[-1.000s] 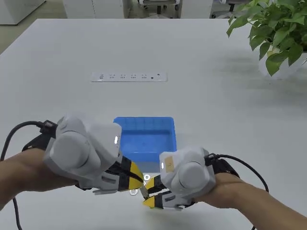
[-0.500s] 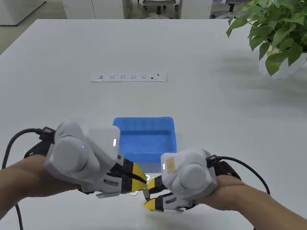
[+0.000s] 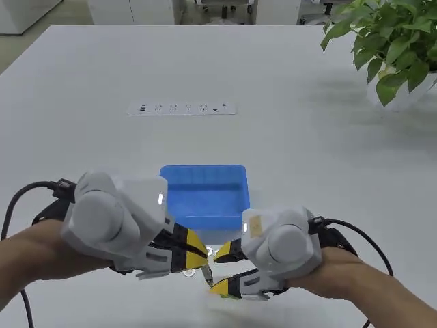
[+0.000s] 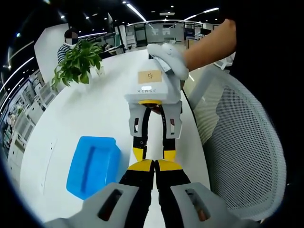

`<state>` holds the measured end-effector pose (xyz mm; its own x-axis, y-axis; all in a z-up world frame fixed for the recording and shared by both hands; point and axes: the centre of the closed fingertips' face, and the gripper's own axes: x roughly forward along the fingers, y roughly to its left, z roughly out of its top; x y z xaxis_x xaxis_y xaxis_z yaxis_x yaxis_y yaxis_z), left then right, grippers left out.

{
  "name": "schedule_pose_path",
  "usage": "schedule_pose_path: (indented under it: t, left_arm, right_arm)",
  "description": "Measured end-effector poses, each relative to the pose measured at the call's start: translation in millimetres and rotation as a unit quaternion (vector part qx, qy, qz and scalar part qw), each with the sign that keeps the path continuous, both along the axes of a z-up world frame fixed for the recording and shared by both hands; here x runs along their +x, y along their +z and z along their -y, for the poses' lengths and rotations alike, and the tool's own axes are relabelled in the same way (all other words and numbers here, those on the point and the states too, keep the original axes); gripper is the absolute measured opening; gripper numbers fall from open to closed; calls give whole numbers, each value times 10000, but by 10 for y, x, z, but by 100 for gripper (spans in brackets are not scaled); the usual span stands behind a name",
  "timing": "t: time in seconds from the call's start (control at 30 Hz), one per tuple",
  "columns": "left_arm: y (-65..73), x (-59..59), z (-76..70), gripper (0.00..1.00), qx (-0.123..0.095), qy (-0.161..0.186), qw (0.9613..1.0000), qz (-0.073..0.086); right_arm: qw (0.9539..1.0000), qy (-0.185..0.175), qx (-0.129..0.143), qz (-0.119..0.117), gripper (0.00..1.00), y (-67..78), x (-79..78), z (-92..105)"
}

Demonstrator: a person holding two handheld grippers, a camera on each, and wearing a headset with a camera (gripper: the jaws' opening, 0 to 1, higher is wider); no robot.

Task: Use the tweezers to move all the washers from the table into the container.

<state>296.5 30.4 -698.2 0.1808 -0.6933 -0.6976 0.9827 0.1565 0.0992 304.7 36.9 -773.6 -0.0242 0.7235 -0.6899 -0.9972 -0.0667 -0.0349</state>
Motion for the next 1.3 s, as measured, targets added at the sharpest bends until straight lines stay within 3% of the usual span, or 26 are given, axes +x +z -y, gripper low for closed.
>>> schedule_pose_path:
  t: [0.23,0.87,1.3]
  left_arm:
    - [-1,0,-22,5,50,-2,10000,1]
    - [146,69,-62,5,16,42,9999,109]
    - [176,151,-45,5,-47,53,9999,117]
  right_arm:
    - [9988,-454,84,-132,37,69,80,107]
    - [9896,-1370,439,10,53,285,302,344]
    - [9843,-1695,494,-1,67,313,355,454]
